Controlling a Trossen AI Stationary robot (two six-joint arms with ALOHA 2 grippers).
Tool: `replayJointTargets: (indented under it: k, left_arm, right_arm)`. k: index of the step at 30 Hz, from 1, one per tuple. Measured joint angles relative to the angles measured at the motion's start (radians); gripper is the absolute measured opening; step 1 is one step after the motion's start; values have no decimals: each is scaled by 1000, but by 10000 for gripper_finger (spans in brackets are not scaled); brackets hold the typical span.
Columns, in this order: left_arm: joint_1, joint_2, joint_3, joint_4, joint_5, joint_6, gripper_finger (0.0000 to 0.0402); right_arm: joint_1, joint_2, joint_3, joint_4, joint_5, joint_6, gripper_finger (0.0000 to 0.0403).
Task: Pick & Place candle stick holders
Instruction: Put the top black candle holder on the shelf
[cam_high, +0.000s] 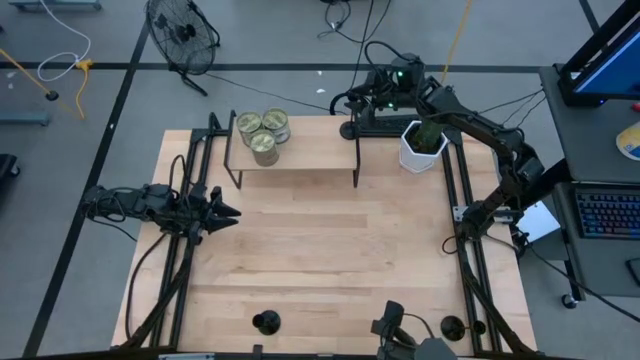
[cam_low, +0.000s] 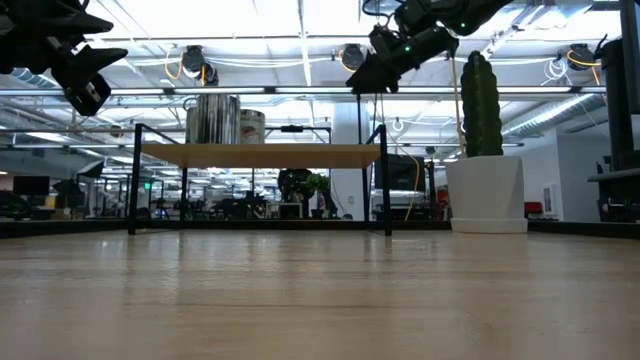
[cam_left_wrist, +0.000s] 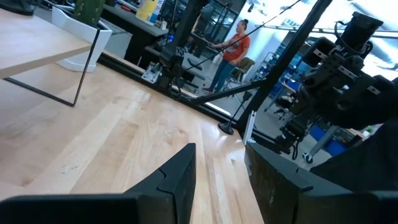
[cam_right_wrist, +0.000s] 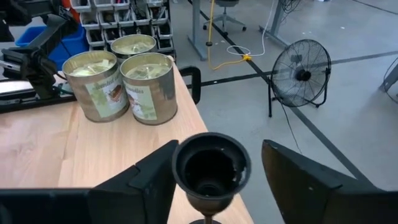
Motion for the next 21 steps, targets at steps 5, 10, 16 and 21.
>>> replayJointTargets:
  k: [5, 10, 16, 21]
  left_arm:
    - [0, 0, 0, 0, 0, 0, 143]
    - [0, 0, 0, 0, 0, 0, 143]
    - [0, 0, 0, 0, 0, 0, 143]
    - [0, 0, 0, 0, 0, 0, 143]
  right_arm:
    - [0, 0, 0, 0, 0, 0, 181]
    - [0, 0, 0, 8, -2, 1, 148]
    - [0, 0, 0, 26, -6, 1, 132]
    - [1, 0, 0, 40, -6, 2, 137]
